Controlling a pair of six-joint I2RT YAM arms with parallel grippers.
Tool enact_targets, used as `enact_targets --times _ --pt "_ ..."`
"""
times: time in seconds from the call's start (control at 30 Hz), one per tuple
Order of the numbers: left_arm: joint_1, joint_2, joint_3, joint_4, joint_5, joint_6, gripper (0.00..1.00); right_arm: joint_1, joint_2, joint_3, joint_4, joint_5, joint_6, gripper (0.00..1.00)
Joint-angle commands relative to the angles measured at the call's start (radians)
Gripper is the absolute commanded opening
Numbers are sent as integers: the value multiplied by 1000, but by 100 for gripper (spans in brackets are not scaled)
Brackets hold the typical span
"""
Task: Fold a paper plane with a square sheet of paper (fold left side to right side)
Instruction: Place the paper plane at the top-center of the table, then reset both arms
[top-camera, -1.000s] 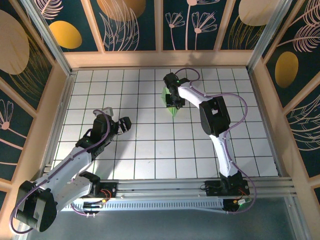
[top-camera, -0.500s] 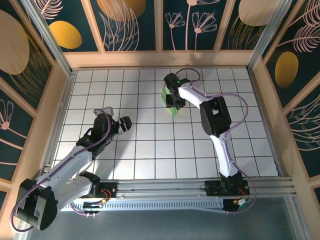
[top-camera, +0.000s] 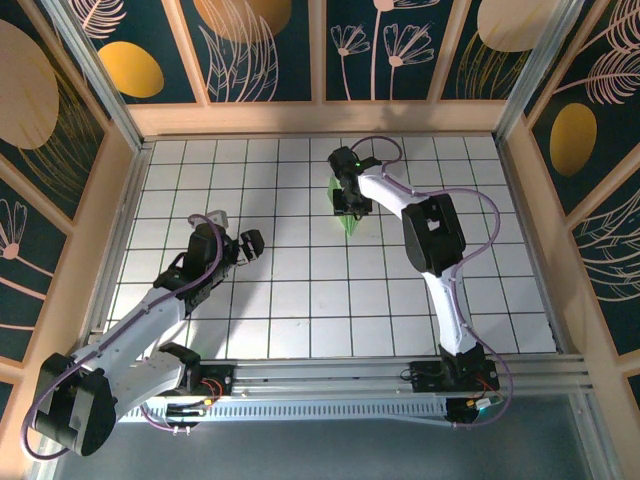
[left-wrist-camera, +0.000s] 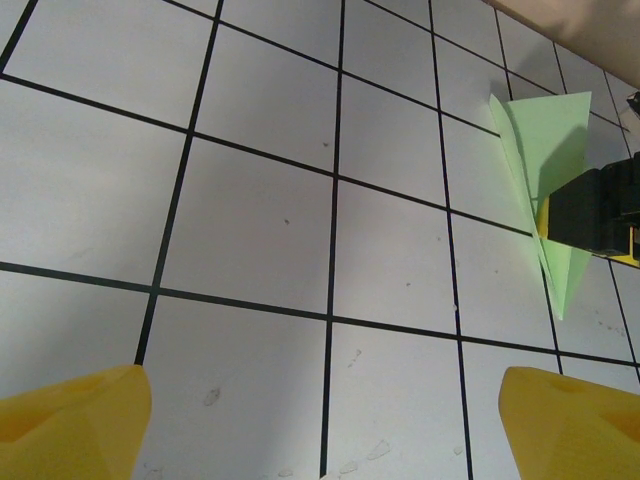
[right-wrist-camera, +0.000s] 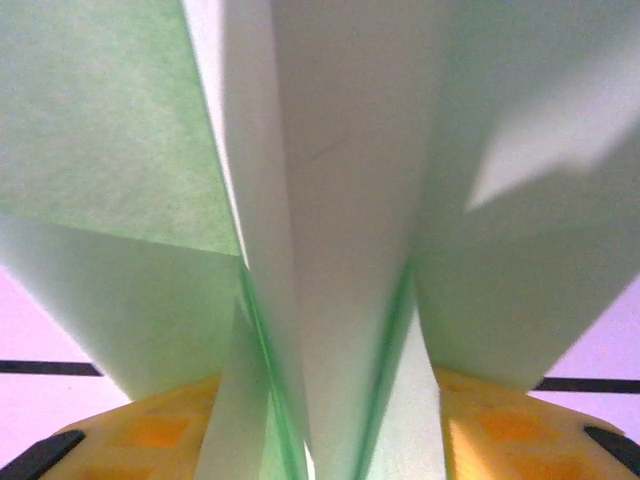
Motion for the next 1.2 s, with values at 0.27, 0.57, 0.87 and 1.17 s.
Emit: enact_targets --times 0.27,0.57,0.87,1.17 --pt "7 27 70 -1 -32 19 92 16 -152 -44 -45 46 6 54" --pt "49 43 110 18 -102 33 99 15 -463 -293 82 123 -28 67" --pt "290 13 55 109 -96 40 99 -144 -955 -793 383 205 -61 93" --pt "310 -66 -135 471 -397 247 99 -478 -1364 -1337 914 174 -38 99"
